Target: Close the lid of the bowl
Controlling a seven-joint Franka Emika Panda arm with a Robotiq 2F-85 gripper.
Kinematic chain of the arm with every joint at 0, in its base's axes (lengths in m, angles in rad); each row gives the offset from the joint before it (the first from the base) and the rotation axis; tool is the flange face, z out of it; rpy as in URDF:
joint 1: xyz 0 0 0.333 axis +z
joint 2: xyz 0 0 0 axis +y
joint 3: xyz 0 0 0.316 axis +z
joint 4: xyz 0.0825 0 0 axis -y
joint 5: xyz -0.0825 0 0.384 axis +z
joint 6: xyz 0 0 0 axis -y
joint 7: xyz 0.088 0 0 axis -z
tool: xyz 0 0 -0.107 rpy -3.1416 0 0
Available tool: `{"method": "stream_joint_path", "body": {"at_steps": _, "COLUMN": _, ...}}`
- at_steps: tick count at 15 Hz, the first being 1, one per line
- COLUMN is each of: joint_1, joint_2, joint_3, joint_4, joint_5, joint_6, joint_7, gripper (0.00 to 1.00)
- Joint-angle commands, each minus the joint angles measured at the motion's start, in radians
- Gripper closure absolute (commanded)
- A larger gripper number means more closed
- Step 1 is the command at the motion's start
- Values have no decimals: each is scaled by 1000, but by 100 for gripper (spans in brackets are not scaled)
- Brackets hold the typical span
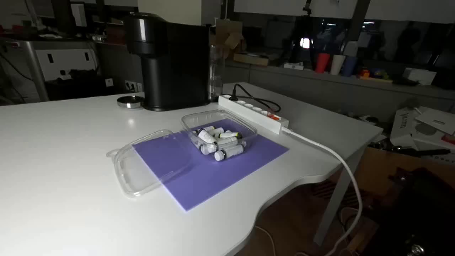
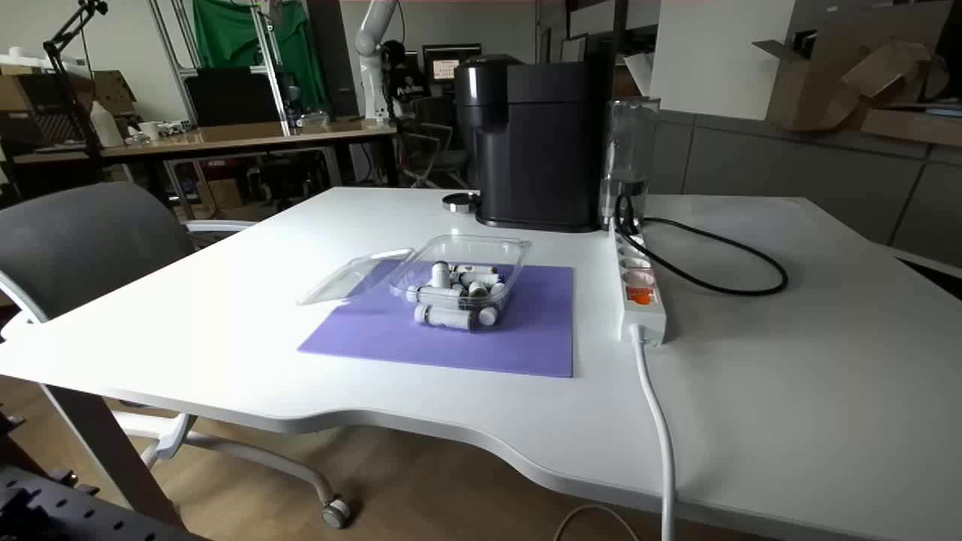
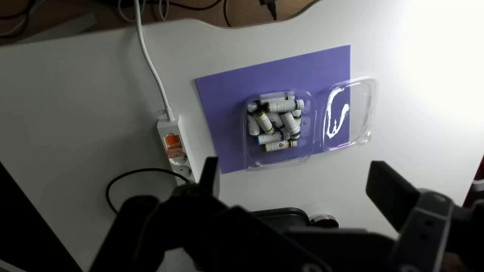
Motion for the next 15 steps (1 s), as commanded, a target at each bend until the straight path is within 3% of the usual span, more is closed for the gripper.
{"method": "stream_joint_path", "body": {"at_steps": 1, "joint_1": -4, "joint_2": 2, "joint_3": 3, "joint_4": 3, "joint_5": 4, "joint_6": -2, "joint_7": -3, "gripper": 0}}
{"method": "stream_joint_path", "body": {"at_steps": 13, "joint_1": -4, "joint_2": 0, "joint_3": 3, "joint_4": 3, "joint_5": 4, "joint_6": 0, "joint_7": -4, "gripper": 0}}
{"method": "stream_joint_path", "body": {"at_steps": 15, "joint_1": 1, "joint_2": 16, "joint_3": 15, "joint_4": -20, "joint_5": -5, "joint_6": 62, "joint_7": 1, "gripper": 0}}
